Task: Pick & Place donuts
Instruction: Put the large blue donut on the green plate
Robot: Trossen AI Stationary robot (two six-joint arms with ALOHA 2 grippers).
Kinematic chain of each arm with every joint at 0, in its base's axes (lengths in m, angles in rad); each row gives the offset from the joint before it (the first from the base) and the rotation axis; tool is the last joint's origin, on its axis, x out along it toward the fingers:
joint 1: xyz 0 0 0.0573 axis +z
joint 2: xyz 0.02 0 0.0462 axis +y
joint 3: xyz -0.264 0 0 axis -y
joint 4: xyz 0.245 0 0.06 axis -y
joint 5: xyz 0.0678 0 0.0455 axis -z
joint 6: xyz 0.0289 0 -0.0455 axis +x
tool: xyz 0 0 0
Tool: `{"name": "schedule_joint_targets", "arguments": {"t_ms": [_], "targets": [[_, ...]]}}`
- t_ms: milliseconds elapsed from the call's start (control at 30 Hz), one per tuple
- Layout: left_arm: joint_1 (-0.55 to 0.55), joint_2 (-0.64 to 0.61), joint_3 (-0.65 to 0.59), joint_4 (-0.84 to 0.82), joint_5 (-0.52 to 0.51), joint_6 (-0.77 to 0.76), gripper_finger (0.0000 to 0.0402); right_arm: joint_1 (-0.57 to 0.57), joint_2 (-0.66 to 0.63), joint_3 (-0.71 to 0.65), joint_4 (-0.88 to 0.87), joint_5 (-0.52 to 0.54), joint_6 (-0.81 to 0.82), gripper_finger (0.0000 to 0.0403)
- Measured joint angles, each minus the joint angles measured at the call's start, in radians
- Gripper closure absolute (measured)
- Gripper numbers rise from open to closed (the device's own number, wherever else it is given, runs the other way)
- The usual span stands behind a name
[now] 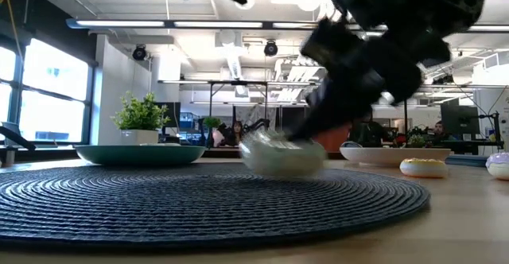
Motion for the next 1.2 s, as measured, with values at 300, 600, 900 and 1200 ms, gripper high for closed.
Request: {"name": "schedule_joint_targets", "arguments": {"t_ms": [300, 600, 900, 1200], "targets": [[0.0, -0.124, 0.003, 0.0, -0.06, 0.02, 0.0243, -0.063, 0.021, 0.213, 0.13, 0.166, -0.15, 0.0393], [0.0, -0.158, 0.001, 0.009, -0.107, 0.064, 0.0243, -0.219, 0.334, 0.502, 0.115, 0.021, -0.122, 0.0392], [0.0, -0.158, 0.002, 0.006, -0.054, 0.066, 0.0243, -0.292, 0.476, 0.72, -0.225, 0.065, -0.123, 0.0376], [0.0, -0.157, 0.001, -0.008, -0.055, 0.086, 0.0243, -0.3, 0.438, 0.725, -0.267, 0.059, -0.245, 0.0342]]}}
